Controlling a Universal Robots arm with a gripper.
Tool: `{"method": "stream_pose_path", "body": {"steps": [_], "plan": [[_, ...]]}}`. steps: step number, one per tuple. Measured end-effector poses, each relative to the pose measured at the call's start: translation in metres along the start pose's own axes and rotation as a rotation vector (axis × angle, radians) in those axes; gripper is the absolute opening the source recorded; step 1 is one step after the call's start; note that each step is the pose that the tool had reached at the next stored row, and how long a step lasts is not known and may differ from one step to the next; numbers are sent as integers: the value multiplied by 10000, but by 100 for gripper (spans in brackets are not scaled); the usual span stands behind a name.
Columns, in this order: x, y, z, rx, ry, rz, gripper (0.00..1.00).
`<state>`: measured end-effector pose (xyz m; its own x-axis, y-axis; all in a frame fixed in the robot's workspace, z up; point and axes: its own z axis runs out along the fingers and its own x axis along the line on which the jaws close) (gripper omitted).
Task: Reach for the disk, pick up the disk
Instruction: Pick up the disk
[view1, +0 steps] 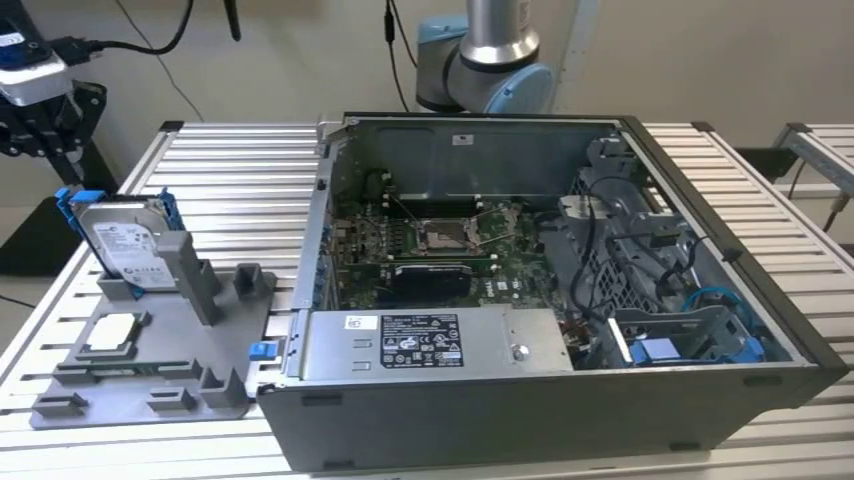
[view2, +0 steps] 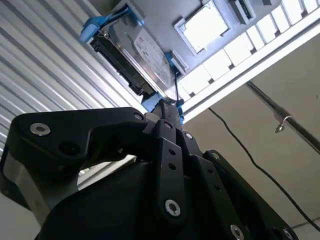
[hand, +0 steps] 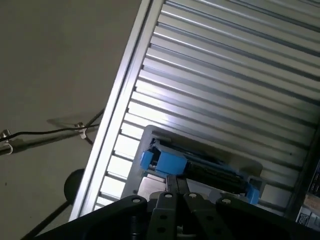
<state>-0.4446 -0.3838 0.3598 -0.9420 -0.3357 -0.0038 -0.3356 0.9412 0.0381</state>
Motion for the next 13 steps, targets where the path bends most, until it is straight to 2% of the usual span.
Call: {"method": "stream_pose_path", "body": {"steps": [13], "plan": [[0, 0, 0, -9, 90, -2376, 0]]}}
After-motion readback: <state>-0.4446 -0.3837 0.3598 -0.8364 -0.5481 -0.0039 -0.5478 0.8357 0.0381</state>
